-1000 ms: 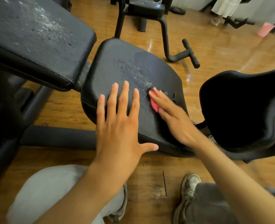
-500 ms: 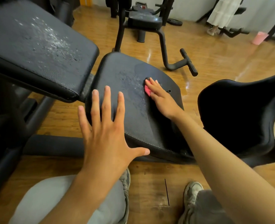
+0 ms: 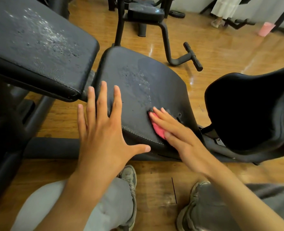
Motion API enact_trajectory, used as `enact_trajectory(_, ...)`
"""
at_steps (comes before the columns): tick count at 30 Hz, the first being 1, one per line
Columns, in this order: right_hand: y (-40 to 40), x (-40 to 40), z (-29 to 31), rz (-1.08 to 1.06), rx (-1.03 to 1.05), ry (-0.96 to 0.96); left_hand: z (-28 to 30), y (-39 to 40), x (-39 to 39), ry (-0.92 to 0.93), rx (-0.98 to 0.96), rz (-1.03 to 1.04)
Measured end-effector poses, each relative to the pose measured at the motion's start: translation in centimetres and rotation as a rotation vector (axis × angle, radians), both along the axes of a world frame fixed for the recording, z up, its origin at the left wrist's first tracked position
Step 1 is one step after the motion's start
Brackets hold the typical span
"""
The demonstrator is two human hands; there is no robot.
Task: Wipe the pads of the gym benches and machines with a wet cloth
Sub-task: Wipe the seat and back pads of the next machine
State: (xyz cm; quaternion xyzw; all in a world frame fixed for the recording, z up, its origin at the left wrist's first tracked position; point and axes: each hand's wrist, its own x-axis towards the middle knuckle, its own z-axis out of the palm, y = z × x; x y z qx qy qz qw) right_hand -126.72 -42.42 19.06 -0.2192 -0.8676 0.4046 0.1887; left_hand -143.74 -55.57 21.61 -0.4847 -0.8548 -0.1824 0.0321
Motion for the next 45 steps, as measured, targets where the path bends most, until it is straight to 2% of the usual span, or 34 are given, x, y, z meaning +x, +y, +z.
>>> enact_trajectory(3, 5.5, -5.8, -0.5, -0.057, 0.046, -0.050, 0.1, -0.1, 0.2, -0.016, -0.003, 0.007)
enact_trajectory(5, 9.5, -9.5, 0.1, -0.104, 0.007, -0.080, 0.2, -0.1, 0.3, -0.016, -0.008, 0.014)
enact_trajectory(8, 12.6, -11.9, 1.1, -0.137, 0.009, -0.143, 0.4, -0.1, 0.5, -0.018, -0.010, 0.012)
enact_trajectory(11, 10.3, -10.4, 0.7, -0.098, 0.060, -0.089, 0.4, -0.2, 0.5, -0.032, 0.006, 0.017)
enact_trajectory(15, 4.2, -4.1, 0.2, 0.018, 0.065, -0.038, 0.4, -0.1, 0.3, -0.052, 0.023, 0.001)
enact_trajectory(20, 1.3, -1.0, 0.8, 0.162, -0.004, -0.027, 0.2, -0.1, 0.0, -0.059, 0.046, -0.023)
enact_trajectory(23, 4.6, -4.6, 0.6, 0.151, 0.065, -0.037, 0.0, -0.1, -0.5, -0.096, 0.060, -0.072)
enact_trajectory(26, 11.0, -10.8, 0.1, 0.033, 0.147, -0.048, -0.3, 0.2, -1.1, -0.132, 0.096, -0.078)
enact_trajectory(29, 17.0, -17.5, 1.7, -0.053, 0.110, -0.094, -0.6, 0.5, -1.4, -0.156, 0.139, -0.072)
enact_trajectory(32, 19.2, -20.7, 3.2, -0.102, 0.080, -0.126, -0.6, 0.5, -1.7, -0.178, 0.167, -0.081)
enact_trajectory(37, 13.0, -15.3, 2.0, 0.055, 0.153, -0.069, -0.8, 0.4, -2.4, -0.193, 0.197, -0.095)
enact_trajectory(41, 6.9, -8.6, 1.4, 0.315, 0.241, -0.003, -1.1, 0.5, -2.7, -0.186, 0.183, -0.099)
enact_trajectory(43, 6.9, -8.4, 1.6, 0.386, 0.293, 0.015, -1.1, 0.5, -2.7, -0.187, 0.173, -0.092)
enact_trajectory(45, 9.1, -10.9, 1.7, 0.365, 0.326, 0.007, -1.0, 0.5, -2.7, -0.189, 0.183, -0.085)
